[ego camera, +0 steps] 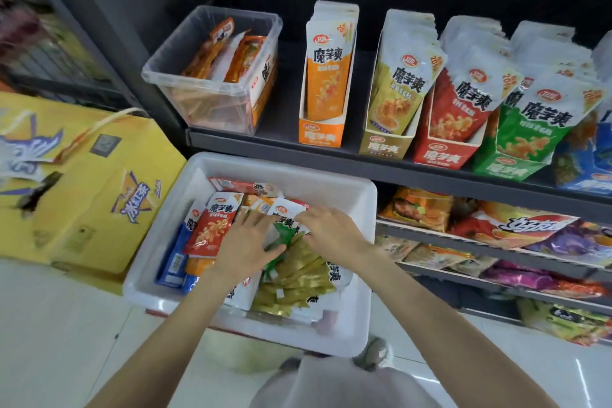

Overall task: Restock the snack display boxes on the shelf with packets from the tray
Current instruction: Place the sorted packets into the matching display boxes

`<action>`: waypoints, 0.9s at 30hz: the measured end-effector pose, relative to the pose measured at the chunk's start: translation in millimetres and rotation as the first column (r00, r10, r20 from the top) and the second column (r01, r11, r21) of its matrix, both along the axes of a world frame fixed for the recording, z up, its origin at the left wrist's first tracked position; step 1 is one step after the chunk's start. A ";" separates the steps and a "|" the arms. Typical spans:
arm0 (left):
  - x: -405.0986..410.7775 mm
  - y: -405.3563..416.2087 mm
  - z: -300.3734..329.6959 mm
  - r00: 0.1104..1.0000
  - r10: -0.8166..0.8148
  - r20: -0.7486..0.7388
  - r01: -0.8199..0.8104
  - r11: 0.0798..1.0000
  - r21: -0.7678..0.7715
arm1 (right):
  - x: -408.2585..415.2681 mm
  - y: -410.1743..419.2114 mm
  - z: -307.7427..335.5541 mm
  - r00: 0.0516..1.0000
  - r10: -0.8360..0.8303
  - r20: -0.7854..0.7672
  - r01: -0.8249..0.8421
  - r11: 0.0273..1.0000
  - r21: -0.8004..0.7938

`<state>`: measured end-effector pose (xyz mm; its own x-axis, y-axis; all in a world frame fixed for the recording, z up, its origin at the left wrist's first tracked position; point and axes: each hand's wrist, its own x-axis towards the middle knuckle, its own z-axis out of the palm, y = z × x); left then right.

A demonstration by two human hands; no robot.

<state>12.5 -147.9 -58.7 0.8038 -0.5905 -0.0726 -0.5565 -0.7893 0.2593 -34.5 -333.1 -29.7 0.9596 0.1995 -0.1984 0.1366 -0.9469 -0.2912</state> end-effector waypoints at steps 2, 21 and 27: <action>-2.7 7.2 -8.8 0.997 0.045 -0.067 -0.040 0.997 0.066 | 10.0 7.3 -18.0 1.000 0.003 -0.025 -0.005 0.996 -0.093; -13.1 -5.0 41.1 0.974 0.074 -0.215 -0.170 0.866 -0.470 | -5.0 -33.3 63.8 0.944 -0.325 0.049 0.226 0.751 0.620; -16.6 -31.8 76.0 0.873 0.005 -0.488 -0.338 0.727 -0.597 | -28.9 -62.1 86.2 0.869 -0.418 -0.264 0.411 0.316 0.855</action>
